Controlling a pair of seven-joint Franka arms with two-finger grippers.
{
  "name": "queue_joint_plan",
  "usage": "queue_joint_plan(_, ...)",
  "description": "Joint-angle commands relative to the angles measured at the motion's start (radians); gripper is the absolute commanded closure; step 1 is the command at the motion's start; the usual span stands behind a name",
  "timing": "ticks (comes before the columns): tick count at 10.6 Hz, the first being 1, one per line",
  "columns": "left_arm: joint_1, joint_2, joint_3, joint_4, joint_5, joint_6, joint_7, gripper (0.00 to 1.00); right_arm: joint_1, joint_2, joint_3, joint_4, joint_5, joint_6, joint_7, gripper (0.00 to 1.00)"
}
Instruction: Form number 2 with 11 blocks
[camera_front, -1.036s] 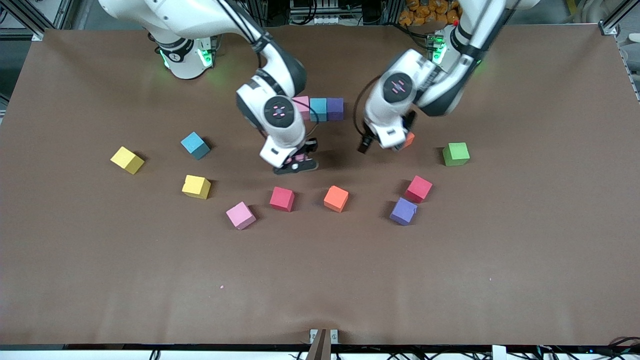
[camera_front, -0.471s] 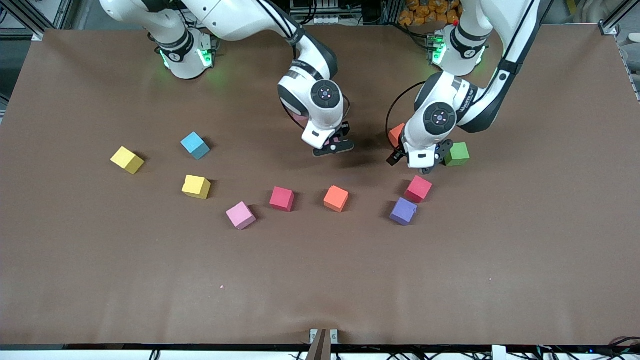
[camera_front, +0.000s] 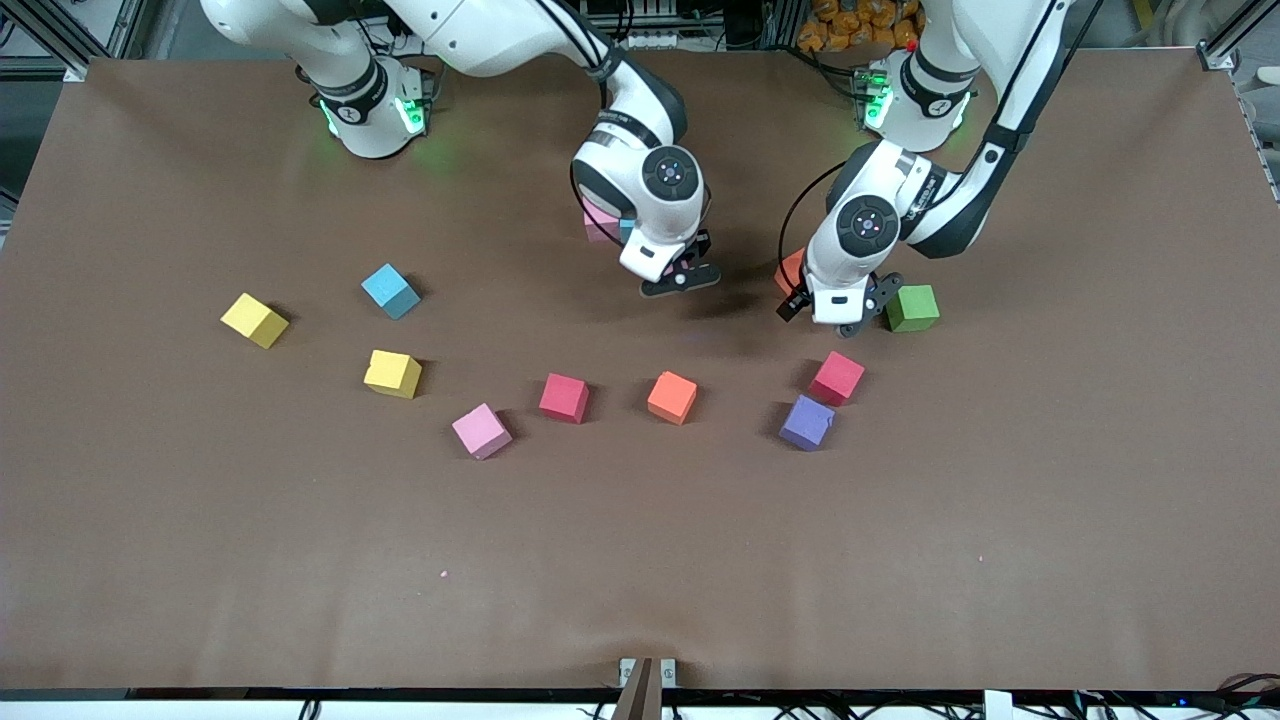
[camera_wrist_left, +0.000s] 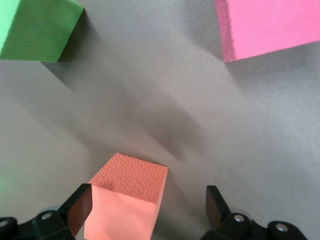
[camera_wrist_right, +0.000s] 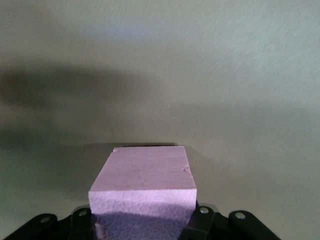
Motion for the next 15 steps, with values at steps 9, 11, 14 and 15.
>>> queue_joint_plan(9,-0.001,-0.098,-0.03,-0.136,0.022,0.101,0.013,0.0,0.058,-0.001,-0.005,-0.033,-0.001,0.003,0.148,0.53)
queue_joint_plan(11,-0.001,-0.097,-0.047,-0.159,0.022,0.136,0.022,0.0,0.058,-0.001,-0.007,-0.033,-0.003,0.003,0.156,0.52)
queue_joint_plan(14,-0.001,-0.086,-0.047,-0.187,0.022,0.183,0.077,0.0,0.062,-0.005,-0.008,-0.033,-0.018,0.001,0.153,0.07)
queue_joint_plan(15,-0.001,-0.083,-0.047,-0.187,0.022,0.183,0.083,0.0,0.062,-0.01,-0.01,-0.032,-0.018,0.0,0.153,0.0)
